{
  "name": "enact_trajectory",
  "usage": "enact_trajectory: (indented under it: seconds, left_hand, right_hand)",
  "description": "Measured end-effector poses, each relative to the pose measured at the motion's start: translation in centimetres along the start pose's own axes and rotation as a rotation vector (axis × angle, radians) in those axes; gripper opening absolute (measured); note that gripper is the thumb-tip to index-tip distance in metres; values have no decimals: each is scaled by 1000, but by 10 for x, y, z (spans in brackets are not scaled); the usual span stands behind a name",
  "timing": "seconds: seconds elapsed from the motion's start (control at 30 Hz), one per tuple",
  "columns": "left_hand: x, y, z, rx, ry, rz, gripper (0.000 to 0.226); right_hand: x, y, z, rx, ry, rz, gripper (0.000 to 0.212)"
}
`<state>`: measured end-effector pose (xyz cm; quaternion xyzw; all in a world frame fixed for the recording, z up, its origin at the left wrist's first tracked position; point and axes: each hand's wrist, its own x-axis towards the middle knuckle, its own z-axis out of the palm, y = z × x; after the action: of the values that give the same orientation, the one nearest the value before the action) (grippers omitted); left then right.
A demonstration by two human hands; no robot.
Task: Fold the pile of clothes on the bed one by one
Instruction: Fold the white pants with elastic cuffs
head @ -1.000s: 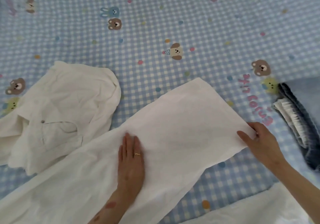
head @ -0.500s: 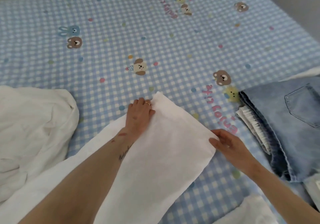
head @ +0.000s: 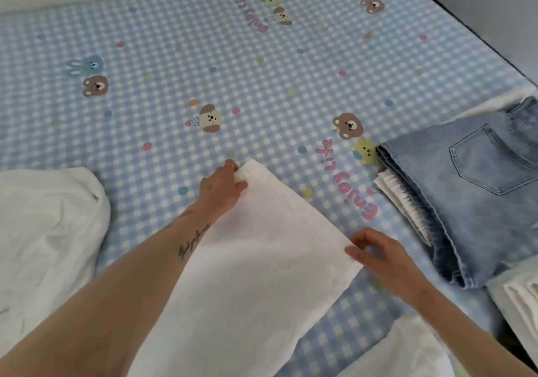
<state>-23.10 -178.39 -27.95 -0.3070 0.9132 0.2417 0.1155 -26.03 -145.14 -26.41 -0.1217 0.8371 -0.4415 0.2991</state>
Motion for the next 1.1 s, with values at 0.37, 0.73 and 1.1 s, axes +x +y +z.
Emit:
enact_trajectory:
  seconds: [0.37,0.73,1.1]
  left_hand:
    - [-9,20,10,19,308,-37,40]
    - [-271,-60,113,18,304,266,58]
    - [-343,-68,107,-90,296,177,40]
  right_hand:
    - [-19,-1,-5,-684,552,-108,17]
    - [-13,-6,98,-1015,186,-388,45]
    - [3,-41,27,-512,301,18,6]
